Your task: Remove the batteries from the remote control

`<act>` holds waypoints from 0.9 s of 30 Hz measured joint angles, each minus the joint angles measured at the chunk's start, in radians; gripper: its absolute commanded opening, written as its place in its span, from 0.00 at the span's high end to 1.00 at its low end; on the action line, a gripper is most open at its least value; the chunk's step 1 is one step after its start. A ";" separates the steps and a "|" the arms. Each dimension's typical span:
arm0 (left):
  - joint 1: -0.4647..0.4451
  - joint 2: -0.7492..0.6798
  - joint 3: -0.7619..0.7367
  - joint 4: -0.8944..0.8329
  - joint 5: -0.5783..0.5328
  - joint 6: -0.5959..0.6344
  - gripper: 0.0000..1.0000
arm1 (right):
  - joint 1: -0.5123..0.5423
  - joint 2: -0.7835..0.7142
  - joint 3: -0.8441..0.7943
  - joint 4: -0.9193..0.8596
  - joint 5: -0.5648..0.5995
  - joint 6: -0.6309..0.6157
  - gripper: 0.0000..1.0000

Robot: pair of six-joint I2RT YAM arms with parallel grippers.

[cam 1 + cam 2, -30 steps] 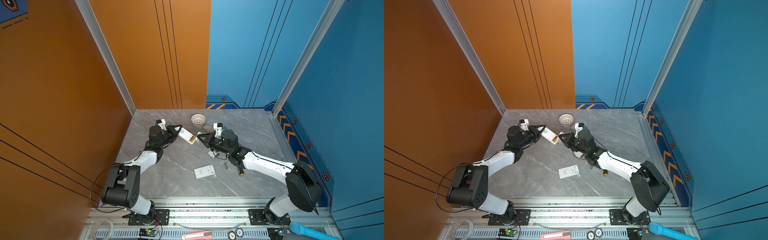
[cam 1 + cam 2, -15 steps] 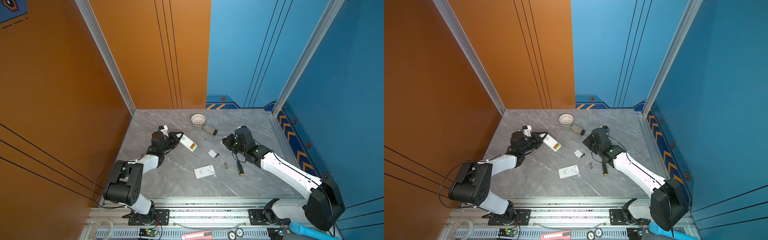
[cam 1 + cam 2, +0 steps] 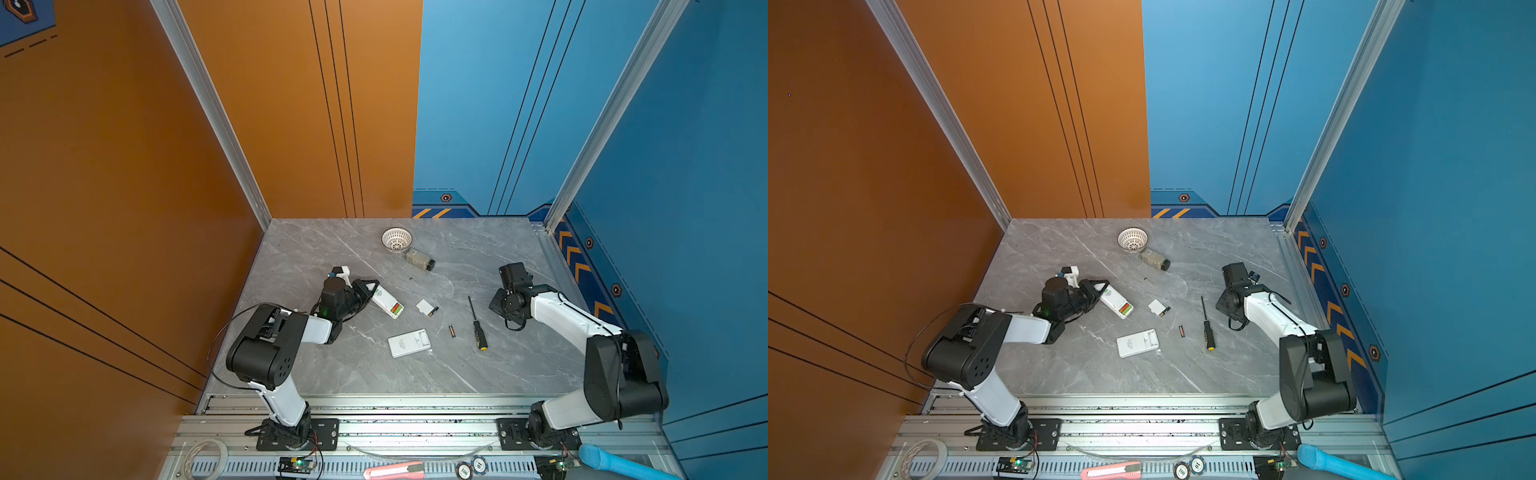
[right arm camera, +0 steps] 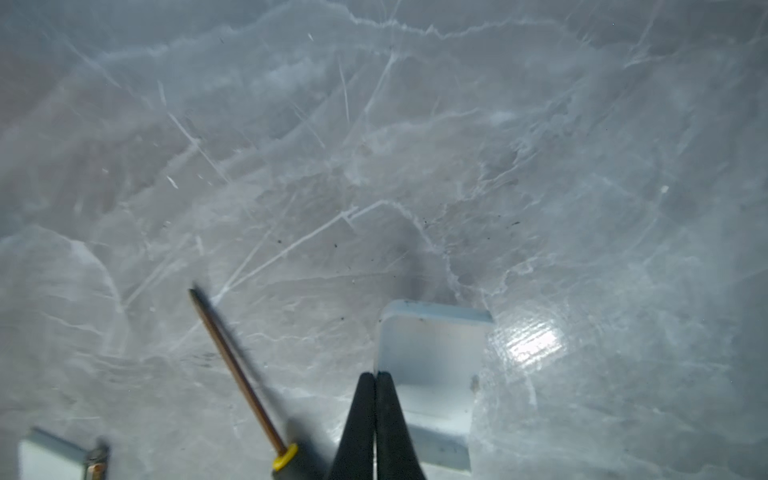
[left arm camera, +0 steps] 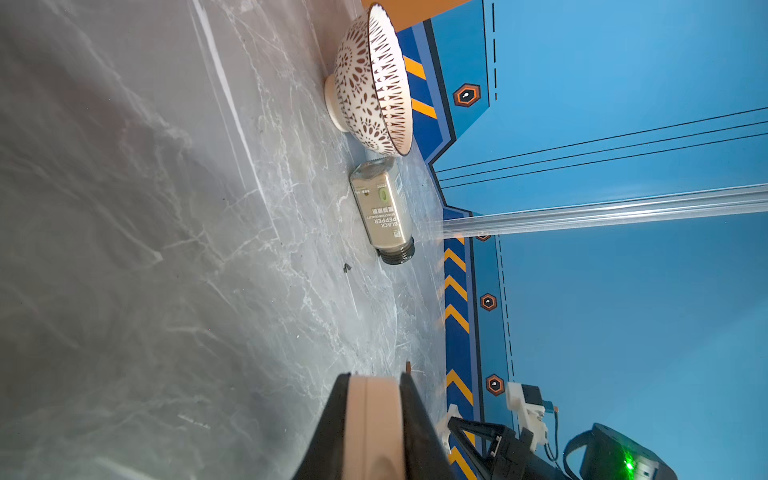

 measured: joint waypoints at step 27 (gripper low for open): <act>0.135 -0.402 0.094 -0.961 -0.330 0.110 0.02 | 0.227 -0.067 -0.072 -0.111 -0.098 -0.212 0.35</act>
